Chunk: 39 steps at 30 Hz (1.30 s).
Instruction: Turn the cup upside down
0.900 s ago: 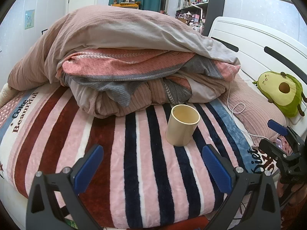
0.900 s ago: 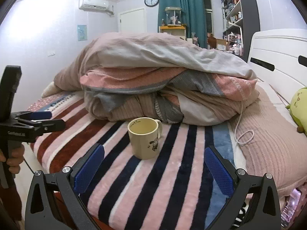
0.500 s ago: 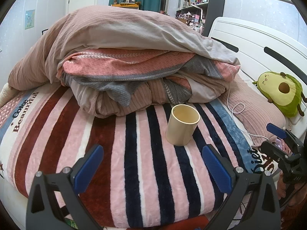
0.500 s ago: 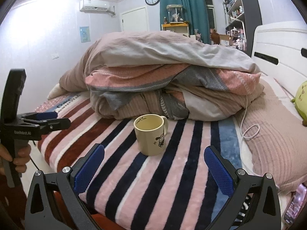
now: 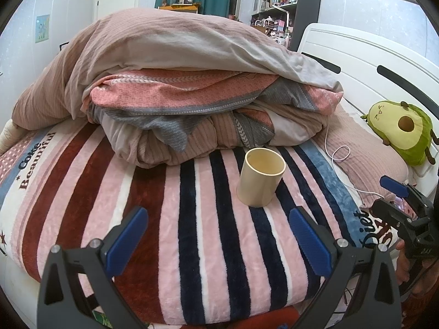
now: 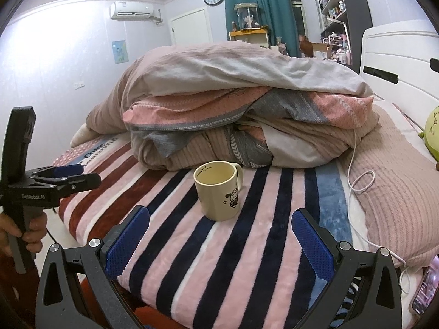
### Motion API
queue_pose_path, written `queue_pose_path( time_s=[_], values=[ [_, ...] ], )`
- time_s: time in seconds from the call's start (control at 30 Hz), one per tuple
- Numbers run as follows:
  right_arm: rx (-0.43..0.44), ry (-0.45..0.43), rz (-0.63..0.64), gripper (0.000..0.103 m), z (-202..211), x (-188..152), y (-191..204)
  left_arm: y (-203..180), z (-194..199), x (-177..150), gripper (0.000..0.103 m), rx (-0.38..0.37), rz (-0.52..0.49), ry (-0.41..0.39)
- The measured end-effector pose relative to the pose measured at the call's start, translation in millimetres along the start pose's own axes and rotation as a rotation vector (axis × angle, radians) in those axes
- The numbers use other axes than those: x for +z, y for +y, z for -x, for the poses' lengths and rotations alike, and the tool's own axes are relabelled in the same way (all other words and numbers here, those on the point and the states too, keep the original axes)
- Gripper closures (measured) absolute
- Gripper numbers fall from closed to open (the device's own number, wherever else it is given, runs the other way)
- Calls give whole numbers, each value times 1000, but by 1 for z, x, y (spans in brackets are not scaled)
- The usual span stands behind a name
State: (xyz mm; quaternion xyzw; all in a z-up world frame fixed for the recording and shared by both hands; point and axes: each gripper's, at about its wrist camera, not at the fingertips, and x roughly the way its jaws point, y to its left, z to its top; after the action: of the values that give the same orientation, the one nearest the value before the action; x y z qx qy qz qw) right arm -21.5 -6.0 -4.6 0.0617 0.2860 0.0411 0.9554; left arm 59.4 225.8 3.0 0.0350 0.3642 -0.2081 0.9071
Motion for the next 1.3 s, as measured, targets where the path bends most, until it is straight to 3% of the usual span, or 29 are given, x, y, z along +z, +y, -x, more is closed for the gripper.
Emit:
queue_pose_path(
  time_s=[0.87,1.07,1.3],
  values=[
    [17,5,-8,0,-8,-5,-4,-5,-16,3,1,-28,-16,16],
    [69,28,59,0,-59,-9,-9,4,-36,13,1,-60,-15,17],
    [107,117,100,0,-170,-9,-18,20,-67,23,1,-65,-19,26]
  ],
)
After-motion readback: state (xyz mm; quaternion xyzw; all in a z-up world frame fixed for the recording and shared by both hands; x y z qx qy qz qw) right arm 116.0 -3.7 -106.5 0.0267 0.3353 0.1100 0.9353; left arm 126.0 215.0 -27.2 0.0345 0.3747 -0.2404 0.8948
